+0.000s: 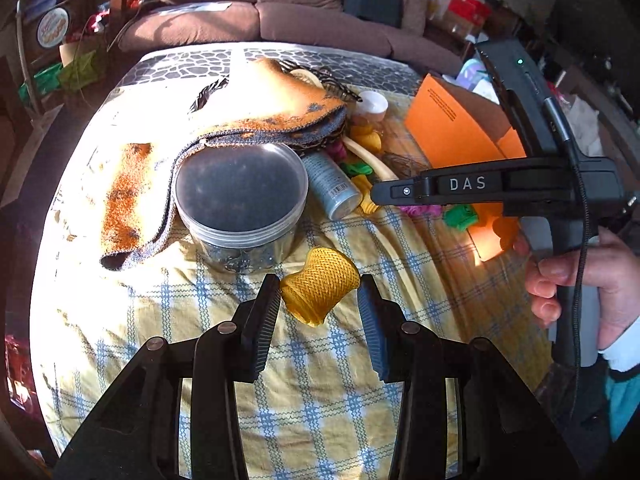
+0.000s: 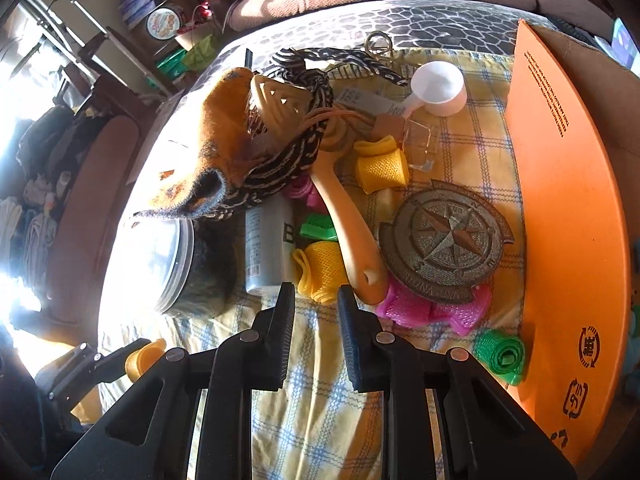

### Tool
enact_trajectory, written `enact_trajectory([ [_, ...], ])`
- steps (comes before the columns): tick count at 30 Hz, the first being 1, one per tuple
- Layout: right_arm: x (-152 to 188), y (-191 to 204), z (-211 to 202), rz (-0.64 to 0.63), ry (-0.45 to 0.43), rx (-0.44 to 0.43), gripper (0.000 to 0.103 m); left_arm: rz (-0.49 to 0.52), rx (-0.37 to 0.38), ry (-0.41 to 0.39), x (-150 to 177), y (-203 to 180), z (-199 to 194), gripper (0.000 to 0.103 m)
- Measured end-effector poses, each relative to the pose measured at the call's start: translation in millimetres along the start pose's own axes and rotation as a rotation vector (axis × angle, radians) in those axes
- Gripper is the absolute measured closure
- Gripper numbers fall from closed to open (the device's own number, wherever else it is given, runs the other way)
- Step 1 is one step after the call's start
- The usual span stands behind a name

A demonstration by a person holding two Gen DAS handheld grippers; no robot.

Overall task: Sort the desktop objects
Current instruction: 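Grasp a second yellow mesh roller with the right tool while the left tool holds its roller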

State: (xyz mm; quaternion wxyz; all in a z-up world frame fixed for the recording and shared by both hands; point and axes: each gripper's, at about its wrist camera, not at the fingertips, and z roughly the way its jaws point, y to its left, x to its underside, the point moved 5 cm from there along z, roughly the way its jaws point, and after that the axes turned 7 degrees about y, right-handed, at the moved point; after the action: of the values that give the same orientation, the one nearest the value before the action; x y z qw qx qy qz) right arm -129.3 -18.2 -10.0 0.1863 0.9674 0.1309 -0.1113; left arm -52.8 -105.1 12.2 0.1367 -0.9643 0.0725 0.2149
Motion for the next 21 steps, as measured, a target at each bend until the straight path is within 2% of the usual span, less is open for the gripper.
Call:
enact_trajectory([
  [5,-5.7,-4.2,5.8,0.001,-0.010,0.019,0.082,-0.001,0.015,-0.002,-1.3,-1.1,2.6,0.066],
  [13,-17.9,2.5,11.4,-0.044,-0.030,0.107,0.075,-0.017,0.030,0.009,2.2,2.8,6.9,0.066],
  [15,-20.2,4.5,12.4,-0.052,-0.035,0.110,0.069,-0.018,0.032,0.010,3.0,2.5,7.0,0.066],
  [21,-28.7,3.0,24.3,-0.019,-0.023,0.119,0.066,-0.018,0.040,0.005,2.0,1.0,5.4,0.066],
])
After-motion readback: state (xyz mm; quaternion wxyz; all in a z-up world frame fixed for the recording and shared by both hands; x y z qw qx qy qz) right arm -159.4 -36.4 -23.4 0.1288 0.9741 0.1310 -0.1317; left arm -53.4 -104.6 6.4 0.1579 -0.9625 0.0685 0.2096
